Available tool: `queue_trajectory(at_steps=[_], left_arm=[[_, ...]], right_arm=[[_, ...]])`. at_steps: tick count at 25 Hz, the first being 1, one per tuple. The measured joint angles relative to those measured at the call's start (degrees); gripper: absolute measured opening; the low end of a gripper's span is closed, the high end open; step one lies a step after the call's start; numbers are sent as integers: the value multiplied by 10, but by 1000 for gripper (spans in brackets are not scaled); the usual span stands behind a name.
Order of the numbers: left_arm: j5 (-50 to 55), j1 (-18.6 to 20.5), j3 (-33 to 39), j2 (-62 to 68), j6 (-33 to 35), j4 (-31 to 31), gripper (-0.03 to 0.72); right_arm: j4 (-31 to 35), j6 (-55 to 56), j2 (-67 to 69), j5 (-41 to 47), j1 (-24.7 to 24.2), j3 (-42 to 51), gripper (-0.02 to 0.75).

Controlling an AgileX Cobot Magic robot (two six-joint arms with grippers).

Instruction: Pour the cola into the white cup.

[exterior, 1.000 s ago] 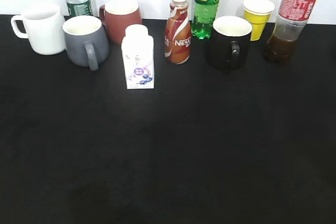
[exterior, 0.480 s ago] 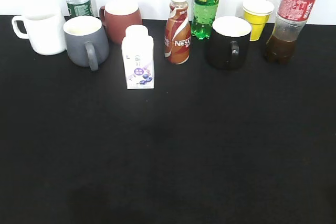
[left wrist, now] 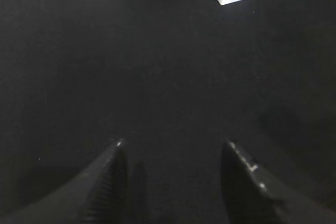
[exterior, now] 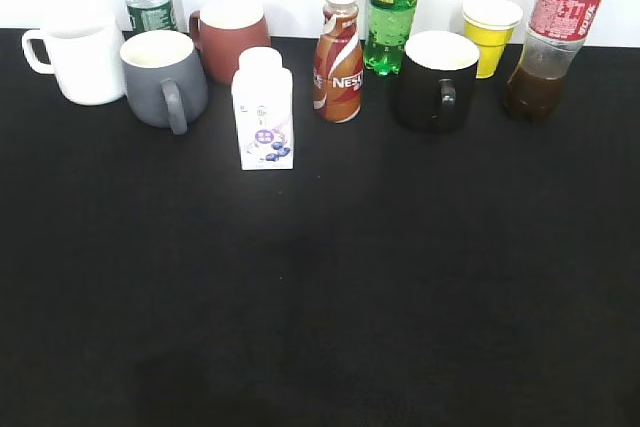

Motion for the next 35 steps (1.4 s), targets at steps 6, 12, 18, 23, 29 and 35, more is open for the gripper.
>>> queue_trajectory(at_steps=[6, 12, 18, 23, 29, 35], left_arm=[[0, 0, 2, 0, 0, 0, 433], [-1, 27, 2, -1, 0, 4, 433], [-1, 131, 2, -73, 0, -3, 433], [-1, 162, 2, -75, 0, 4, 361], [-1, 162, 2, -75, 0, 4, 234], [-1, 162, 2, -75, 0, 4, 230]], right_arm=[[0, -1, 0, -1, 0, 0, 594], [1, -2, 0, -1, -37, 0, 593], [1, -2, -34, -2, -264, 0, 593], [1, -2, -38, -2, -267, 0, 593], [1, -2, -38, -2, -267, 0, 593], [1, -3, -38, -2, -267, 0, 593]])
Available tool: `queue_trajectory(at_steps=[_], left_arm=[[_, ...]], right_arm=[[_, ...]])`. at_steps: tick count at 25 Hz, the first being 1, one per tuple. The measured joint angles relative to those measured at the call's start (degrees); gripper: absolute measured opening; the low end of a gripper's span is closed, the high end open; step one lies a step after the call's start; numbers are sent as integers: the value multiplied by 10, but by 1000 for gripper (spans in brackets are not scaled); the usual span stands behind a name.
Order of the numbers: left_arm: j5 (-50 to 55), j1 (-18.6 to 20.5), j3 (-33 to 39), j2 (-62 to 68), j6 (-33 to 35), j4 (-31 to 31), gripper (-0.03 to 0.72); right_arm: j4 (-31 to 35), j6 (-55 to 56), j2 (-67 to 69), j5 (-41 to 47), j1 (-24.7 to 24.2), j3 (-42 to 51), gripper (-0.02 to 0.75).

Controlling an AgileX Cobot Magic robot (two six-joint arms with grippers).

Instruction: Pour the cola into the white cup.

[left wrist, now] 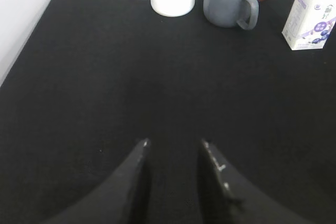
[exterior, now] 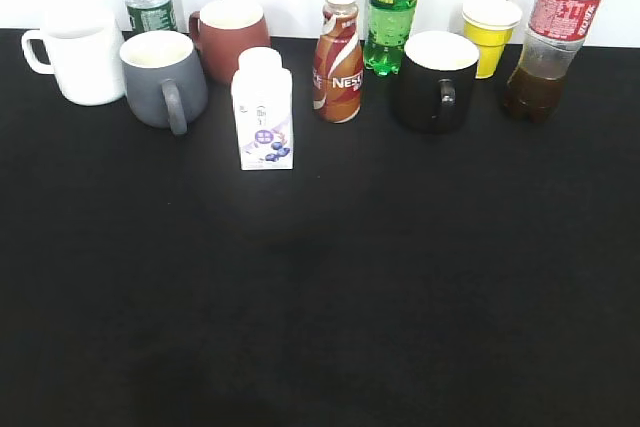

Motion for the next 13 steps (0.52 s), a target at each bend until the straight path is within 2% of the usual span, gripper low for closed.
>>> queue_trajectory(at_steps=[13], left_arm=[[0, 0, 0, 0, 0, 0, 229]], right_arm=[[0, -1, 0, 0, 0, 0, 590]])
